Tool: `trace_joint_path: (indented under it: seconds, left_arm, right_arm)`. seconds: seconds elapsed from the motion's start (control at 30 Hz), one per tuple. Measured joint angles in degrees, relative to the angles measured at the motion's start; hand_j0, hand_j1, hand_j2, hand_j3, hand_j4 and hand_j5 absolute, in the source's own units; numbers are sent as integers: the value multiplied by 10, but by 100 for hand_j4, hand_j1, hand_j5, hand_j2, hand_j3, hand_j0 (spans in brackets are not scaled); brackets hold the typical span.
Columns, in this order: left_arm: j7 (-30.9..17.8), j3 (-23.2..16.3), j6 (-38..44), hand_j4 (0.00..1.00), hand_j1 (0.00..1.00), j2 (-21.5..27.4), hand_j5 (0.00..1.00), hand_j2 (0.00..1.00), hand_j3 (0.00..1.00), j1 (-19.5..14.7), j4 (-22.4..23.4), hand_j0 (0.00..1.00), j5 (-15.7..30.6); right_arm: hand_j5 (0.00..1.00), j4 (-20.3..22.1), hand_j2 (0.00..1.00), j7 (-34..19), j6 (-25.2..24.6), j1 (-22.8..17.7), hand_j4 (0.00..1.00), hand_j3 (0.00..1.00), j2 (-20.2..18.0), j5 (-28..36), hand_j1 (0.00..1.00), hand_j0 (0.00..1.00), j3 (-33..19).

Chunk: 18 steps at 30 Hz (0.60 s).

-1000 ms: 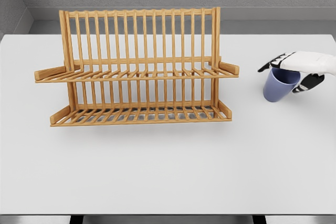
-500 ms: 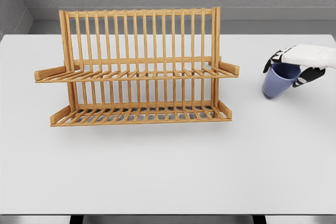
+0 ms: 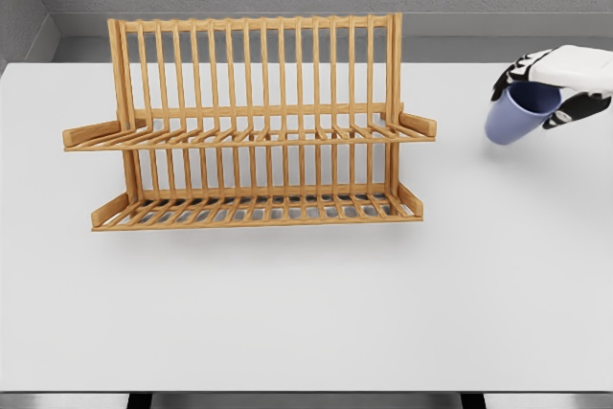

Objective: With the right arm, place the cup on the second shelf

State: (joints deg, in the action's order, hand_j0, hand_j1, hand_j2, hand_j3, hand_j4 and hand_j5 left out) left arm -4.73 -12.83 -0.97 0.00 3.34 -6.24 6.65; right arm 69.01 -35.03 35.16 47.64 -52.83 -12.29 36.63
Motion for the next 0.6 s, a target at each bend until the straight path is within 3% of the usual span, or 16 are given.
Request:
trace_joint_path:
  seconds: [0.4,0.6]
  left_arm:
    - [0,0,0,100,100,0,100,100,100,0,0,100,0]
    - [0,0,0,100,100,0,100,100,100,0,0,100,0]
  right_arm:
    - [66,39,66,0,0,24,66,66,1,-2,66,66,-23]
    - [66,86,66,0,0,26,66,66,1,-3,66,66,-24]
